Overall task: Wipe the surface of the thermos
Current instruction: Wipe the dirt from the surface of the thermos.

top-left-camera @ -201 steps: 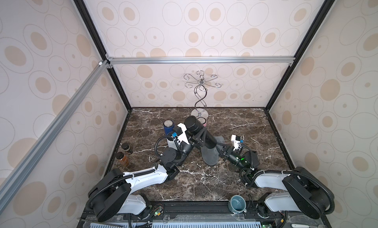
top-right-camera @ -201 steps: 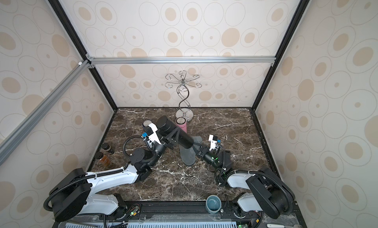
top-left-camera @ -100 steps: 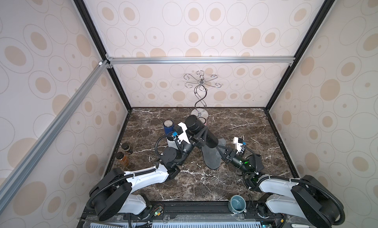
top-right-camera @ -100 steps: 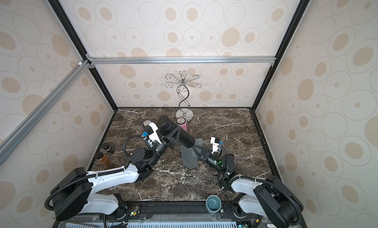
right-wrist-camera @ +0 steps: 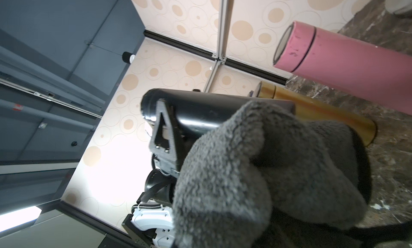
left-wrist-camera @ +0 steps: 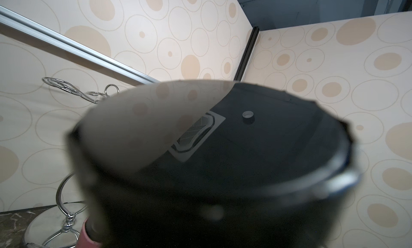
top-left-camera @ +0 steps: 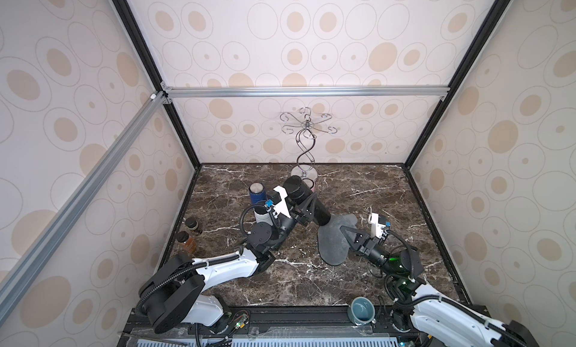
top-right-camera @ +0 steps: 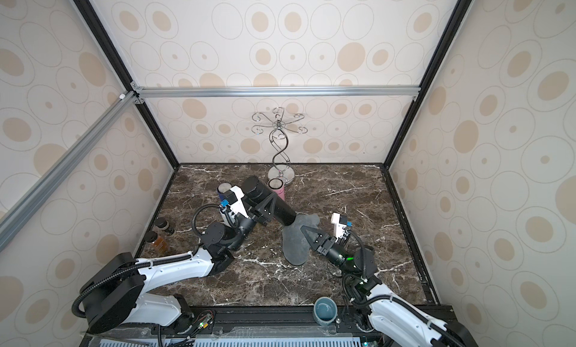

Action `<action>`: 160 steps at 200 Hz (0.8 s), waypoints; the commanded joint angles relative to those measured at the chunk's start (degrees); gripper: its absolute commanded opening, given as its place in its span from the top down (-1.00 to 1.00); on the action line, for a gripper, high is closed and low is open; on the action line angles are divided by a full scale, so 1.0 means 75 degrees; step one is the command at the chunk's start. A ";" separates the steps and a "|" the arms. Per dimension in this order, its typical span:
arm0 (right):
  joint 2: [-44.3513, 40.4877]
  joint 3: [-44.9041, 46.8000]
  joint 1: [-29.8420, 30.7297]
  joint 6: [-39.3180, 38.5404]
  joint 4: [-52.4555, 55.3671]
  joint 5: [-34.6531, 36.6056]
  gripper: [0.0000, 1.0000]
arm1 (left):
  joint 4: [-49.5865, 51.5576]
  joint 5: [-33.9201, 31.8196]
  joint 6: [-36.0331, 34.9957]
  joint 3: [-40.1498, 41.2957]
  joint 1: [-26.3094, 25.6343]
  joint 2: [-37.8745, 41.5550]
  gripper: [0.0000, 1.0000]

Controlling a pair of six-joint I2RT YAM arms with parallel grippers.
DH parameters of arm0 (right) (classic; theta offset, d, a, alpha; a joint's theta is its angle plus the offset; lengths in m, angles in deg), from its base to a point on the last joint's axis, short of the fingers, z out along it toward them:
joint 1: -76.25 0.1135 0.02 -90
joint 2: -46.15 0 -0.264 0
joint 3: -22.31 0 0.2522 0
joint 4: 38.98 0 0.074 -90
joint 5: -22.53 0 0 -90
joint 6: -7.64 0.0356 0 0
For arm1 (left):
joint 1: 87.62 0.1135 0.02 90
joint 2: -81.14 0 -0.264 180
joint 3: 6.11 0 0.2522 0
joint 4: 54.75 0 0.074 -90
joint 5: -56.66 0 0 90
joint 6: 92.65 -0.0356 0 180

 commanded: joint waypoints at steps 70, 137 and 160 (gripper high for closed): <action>0.0771 -0.2082 -0.2244 0.0224 0.1326 -0.1756 1.00 | 0.0407 0.3425 0.0037 0.0389 0.0516 0.0827 1.00; 0.3870 -0.3388 -0.2548 0.1855 -0.1417 -0.3636 1.00 | -0.0842 0.7844 0.0932 -0.0066 0.1324 0.0217 1.00; 0.4400 -0.3825 -0.2425 0.2361 -0.1976 -0.4159 1.00 | -0.2219 0.8706 0.2161 -0.0533 0.1404 -0.0573 1.00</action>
